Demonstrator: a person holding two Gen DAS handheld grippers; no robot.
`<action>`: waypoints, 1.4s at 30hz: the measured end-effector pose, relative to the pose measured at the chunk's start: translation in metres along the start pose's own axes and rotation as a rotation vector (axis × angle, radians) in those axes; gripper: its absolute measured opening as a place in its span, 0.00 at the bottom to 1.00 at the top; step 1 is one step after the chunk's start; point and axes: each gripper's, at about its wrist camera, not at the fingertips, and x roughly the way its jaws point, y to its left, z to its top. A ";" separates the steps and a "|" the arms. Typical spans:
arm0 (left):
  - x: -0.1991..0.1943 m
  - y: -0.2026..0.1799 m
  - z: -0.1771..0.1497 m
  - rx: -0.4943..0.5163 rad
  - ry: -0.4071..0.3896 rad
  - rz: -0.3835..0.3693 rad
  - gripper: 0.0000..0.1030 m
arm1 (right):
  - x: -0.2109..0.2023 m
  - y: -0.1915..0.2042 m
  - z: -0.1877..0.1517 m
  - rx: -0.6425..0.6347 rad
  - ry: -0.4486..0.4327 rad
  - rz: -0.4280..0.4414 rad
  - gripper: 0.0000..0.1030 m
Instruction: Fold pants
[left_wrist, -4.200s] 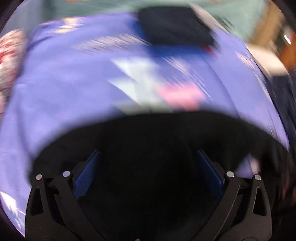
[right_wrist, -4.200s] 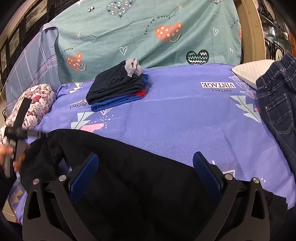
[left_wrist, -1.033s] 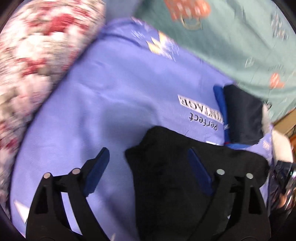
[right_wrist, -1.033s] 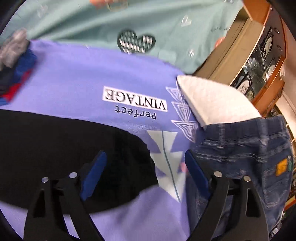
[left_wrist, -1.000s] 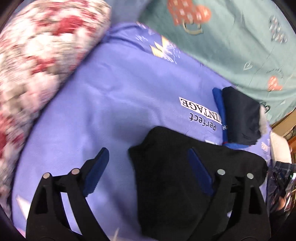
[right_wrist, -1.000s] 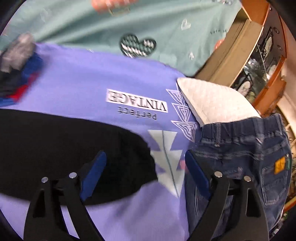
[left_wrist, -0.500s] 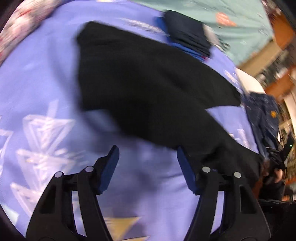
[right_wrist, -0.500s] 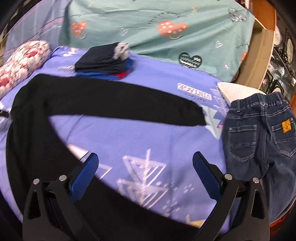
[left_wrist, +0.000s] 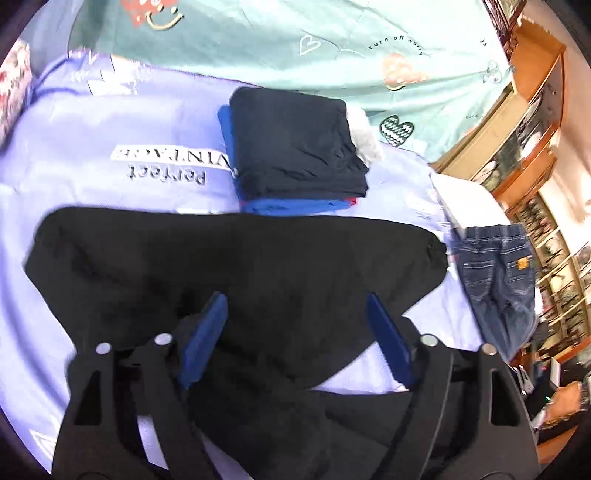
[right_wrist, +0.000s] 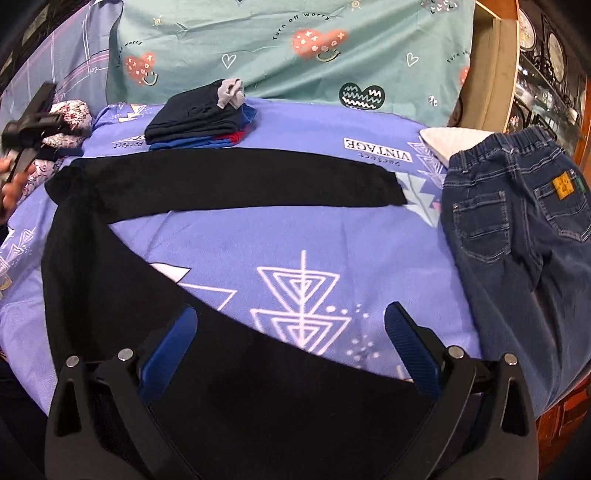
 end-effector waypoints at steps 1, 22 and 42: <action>-0.004 0.006 0.000 -0.016 0.006 0.011 0.78 | 0.000 0.004 -0.002 -0.004 -0.003 0.013 0.99; -0.012 0.080 -0.106 -0.082 0.001 0.263 0.81 | 0.028 0.008 0.003 0.061 -0.026 0.194 0.99; -0.112 0.056 -0.081 -0.126 0.063 0.146 0.11 | 0.032 -0.016 0.000 0.182 -0.030 0.297 0.99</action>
